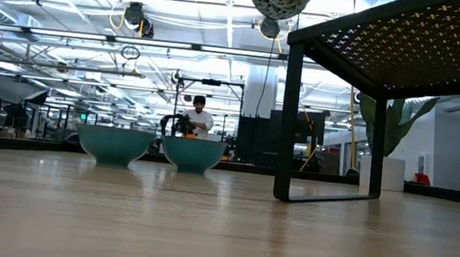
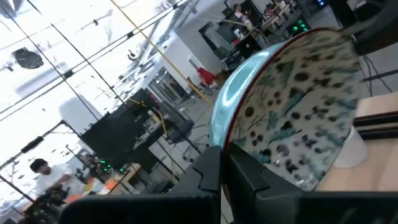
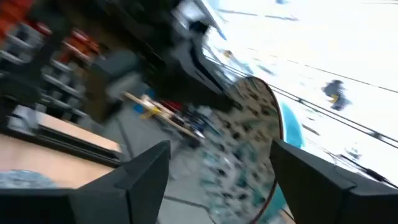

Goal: Pick & Place Mini bowls
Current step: Put the blue patterned bowl on the shelf

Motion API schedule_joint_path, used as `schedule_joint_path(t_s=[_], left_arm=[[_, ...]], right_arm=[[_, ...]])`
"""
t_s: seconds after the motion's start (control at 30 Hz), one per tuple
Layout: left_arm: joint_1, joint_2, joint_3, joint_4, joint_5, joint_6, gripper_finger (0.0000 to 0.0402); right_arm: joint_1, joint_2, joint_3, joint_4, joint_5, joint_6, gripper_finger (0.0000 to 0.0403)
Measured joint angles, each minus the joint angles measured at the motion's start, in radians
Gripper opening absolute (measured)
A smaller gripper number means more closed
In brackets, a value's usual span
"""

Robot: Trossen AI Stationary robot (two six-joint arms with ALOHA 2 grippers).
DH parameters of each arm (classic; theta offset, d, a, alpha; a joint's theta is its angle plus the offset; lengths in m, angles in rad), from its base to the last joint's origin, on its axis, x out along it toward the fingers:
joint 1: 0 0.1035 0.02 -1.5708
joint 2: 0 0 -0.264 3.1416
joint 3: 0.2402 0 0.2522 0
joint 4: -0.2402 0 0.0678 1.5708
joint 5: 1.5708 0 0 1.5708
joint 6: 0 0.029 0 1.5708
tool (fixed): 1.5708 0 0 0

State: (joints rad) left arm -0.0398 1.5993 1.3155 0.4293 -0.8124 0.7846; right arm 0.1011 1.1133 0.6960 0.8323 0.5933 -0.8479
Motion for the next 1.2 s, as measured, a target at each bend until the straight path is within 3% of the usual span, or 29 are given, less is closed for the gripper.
schedule_joint_path(t_s=[0.37,0.6,0.83,1.07,1.2], left_arm=[[0.014,0.0,0.0,0.057,-0.033,0.079,0.0006],[0.026,0.0,0.0,0.06,-0.027,0.096,0.0006],[0.007,0.0,0.0,0.06,0.058,0.043,0.0006],[-0.017,0.0,0.0,0.038,0.033,0.003,0.0006],[-0.018,-0.002,0.001,0.026,0.024,-0.025,0.0006]], right_arm=[[0.021,0.032,0.0,0.027,0.146,0.025,0.0238],[0.075,0.033,0.0,0.013,0.304,0.006,0.0238],[0.039,0.033,0.0,0.04,0.299,-0.002,0.023],[-0.009,0.034,0.0,0.044,0.285,0.023,0.0215],[-0.009,0.034,0.0,0.082,0.261,0.049,0.0182]])
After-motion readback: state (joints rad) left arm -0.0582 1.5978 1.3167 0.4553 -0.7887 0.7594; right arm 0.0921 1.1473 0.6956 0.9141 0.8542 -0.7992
